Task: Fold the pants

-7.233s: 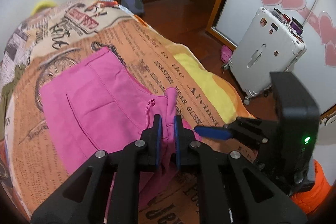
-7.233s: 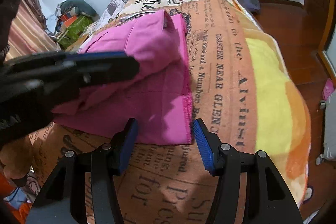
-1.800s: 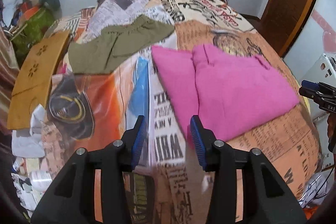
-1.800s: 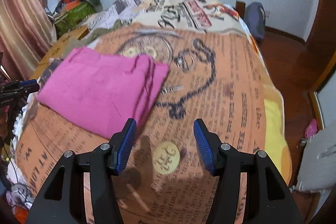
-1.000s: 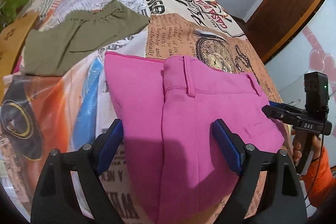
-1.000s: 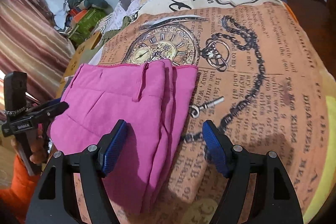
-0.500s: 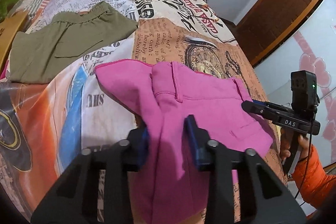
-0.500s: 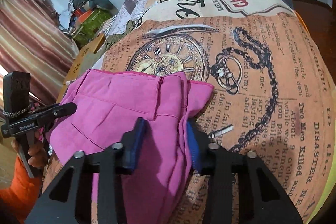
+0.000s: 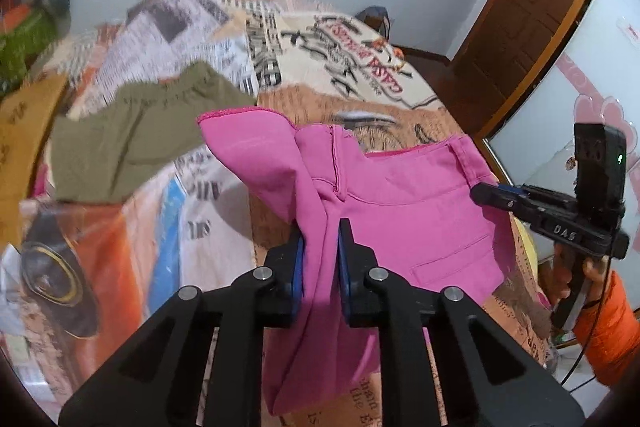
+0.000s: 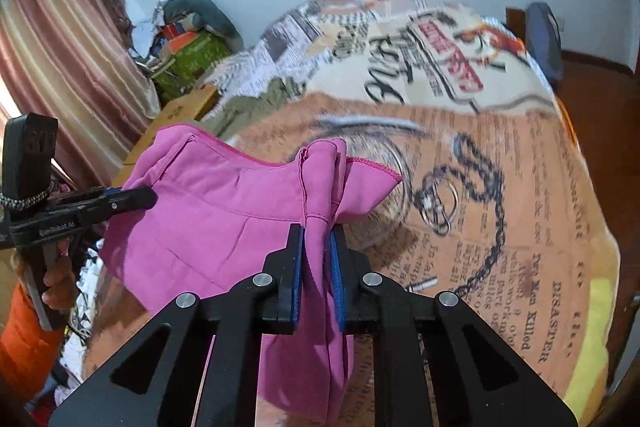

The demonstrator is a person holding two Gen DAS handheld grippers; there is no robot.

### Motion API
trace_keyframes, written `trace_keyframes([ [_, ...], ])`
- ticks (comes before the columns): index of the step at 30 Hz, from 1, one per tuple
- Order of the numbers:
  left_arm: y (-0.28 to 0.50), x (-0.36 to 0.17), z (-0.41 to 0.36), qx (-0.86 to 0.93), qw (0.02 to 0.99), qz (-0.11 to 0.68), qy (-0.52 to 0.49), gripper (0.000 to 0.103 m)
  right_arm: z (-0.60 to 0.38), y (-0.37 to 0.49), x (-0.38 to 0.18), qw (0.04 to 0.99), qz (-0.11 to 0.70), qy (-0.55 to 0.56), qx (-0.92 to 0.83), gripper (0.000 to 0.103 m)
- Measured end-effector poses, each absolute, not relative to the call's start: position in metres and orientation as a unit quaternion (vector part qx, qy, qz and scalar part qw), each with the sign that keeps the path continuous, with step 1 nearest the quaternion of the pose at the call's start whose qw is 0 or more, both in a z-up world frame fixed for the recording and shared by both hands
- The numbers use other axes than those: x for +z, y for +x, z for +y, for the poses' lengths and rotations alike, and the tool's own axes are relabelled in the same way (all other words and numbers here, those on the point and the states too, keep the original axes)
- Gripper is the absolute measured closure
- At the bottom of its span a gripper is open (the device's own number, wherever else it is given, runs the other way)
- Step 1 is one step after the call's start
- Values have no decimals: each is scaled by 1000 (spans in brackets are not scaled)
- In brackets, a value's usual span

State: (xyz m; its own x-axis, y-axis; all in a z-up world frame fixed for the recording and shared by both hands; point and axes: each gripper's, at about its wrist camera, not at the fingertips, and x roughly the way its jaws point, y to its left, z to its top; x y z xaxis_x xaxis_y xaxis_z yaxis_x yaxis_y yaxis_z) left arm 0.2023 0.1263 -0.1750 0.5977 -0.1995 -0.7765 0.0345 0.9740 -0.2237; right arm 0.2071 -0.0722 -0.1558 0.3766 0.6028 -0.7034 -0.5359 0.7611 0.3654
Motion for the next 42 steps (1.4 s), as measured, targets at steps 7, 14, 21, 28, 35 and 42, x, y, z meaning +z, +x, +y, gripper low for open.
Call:
trace_keyframes([
  [7,196,-131,137,-45,913,396,-81,89,-57,208,-112,848,391,33,357,92],
  [14,199,-99,163,-26,927,363,-86,89,-30,219,-74,858,353,15,372,92],
  [21,210,-90,196,2,932,351,-89,88,7,237,-59,856,338,-6,391,92],
  [28,233,-88,233,30,933,348,-85,89,50,266,-59,852,330,-26,406,92],
  [35,268,-104,280,55,930,353,-87,89,97,300,-73,846,334,-42,414,92],
  [42,302,-149,325,64,919,373,-111,89,142,340,-114,834,365,-48,410,92],
])
